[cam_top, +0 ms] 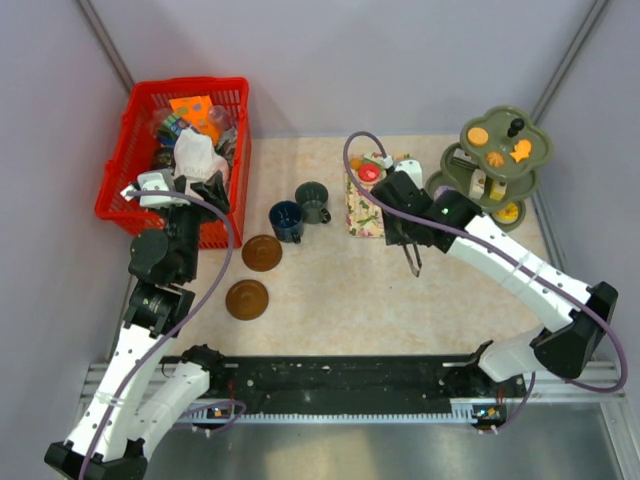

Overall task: Serve the afternoon tea
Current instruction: Pick up the desert from the tray.

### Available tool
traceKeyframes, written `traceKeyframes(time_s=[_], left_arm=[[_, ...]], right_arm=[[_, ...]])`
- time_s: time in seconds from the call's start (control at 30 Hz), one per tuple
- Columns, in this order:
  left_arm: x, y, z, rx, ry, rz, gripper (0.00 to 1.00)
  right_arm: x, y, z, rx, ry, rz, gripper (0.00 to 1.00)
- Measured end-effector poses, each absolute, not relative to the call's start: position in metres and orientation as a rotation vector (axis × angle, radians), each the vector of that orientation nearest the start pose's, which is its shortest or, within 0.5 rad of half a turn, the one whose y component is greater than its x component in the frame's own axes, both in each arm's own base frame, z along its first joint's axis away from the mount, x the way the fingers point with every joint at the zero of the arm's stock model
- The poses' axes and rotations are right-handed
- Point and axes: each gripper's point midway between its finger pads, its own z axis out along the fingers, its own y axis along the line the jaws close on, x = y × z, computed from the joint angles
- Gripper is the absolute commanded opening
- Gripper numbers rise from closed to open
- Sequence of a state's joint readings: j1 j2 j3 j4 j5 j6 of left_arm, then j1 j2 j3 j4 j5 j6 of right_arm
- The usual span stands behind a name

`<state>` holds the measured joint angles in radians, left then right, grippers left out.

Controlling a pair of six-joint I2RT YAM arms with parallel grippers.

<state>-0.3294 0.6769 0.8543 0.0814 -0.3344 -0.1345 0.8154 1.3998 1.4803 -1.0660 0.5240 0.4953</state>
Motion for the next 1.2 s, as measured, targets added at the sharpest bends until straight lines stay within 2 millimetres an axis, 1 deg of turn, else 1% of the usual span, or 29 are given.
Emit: traceKeyframes(time_s=[0.3, 0.43, 0.53, 0.8, 1.03, 1.2], left_arm=[[0.290, -0.044, 0.403, -0.157, 1.319, -0.175, 0.77], [0.290, -0.044, 0.403, -0.156, 1.319, -0.176, 0.77], [0.290, -0.045, 0.403, -0.155, 1.319, -0.177, 0.77], [0.290, -0.045, 0.403, -0.154, 1.319, -0.177, 0.77], [0.290, -0.045, 0.403, -0.154, 1.319, -0.178, 0.77], [0.290, -0.045, 0.403, -0.154, 1.319, -0.178, 0.77]], right_arm=[[0.268, 0.190, 0.216, -0.209, 2.405, -0.051, 0.42], [0.273, 0.194, 0.201, -0.227, 2.448, -0.066, 0.42], [0.278, 0.191, 0.190, -0.224, 2.488, -0.078, 0.42], [0.306, 0.176, 0.166, -0.202, 2.558, -0.096, 0.43], [0.338, 0.165, 0.154, -0.174, 2.586, -0.099, 0.43], [0.355, 0.149, 0.140, -0.141, 2.619, -0.144, 0.44]])
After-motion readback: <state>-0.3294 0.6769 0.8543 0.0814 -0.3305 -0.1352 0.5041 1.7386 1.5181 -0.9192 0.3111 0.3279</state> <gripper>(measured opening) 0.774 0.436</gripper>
